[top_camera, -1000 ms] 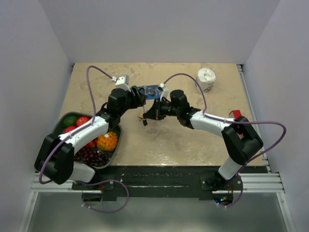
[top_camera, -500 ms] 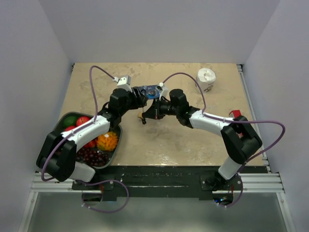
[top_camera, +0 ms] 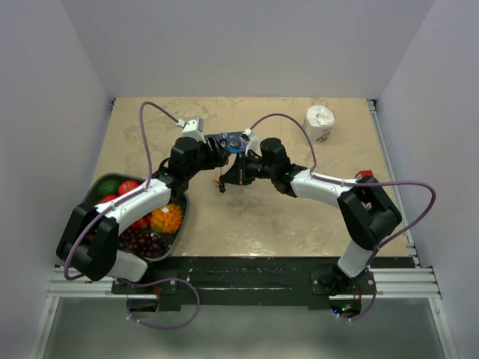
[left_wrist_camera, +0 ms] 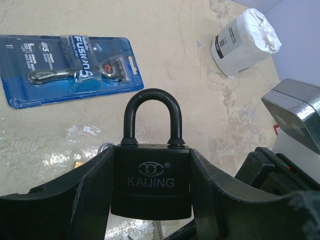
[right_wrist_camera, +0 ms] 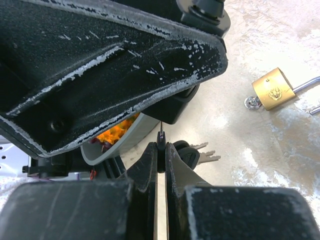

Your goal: Unlock with the key

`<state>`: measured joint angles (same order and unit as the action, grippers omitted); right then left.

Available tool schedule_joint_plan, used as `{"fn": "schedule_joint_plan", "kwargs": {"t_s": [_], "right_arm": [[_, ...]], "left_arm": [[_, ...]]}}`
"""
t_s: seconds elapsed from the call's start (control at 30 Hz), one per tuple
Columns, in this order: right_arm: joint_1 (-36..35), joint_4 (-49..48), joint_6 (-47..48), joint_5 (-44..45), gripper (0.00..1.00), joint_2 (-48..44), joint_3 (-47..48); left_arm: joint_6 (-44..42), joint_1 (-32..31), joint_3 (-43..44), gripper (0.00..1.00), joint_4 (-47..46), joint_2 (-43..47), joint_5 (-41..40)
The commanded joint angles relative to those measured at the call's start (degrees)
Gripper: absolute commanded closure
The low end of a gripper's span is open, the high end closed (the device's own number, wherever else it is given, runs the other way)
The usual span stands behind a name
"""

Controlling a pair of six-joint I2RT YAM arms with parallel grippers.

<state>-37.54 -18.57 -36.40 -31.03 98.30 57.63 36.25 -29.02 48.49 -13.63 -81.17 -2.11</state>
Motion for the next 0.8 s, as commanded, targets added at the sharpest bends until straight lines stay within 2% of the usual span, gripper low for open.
{"fn": "schedule_joint_plan", "kwargs": {"t_s": [0.0,0.47,0.77], "right_arm": [[0.36,-1.47,0.72,0.70,1.00,-0.92,2.76],[2.65,-2.43,-0.69,3.25,1.00,-1.53,1.70],[2.65,-4.71,-0.07,10.10,1.00,-3.73,0.82]], "left_arm": [[-0.57,-0.43,3.37,1.00,-6.41,1.10,0.00],[-1.00,-1.04,3.45,1.00,-6.32,1.18,-0.53],[-1.53,-2.18,3.19,1.00,-5.80,1.10,-2.63]]}}
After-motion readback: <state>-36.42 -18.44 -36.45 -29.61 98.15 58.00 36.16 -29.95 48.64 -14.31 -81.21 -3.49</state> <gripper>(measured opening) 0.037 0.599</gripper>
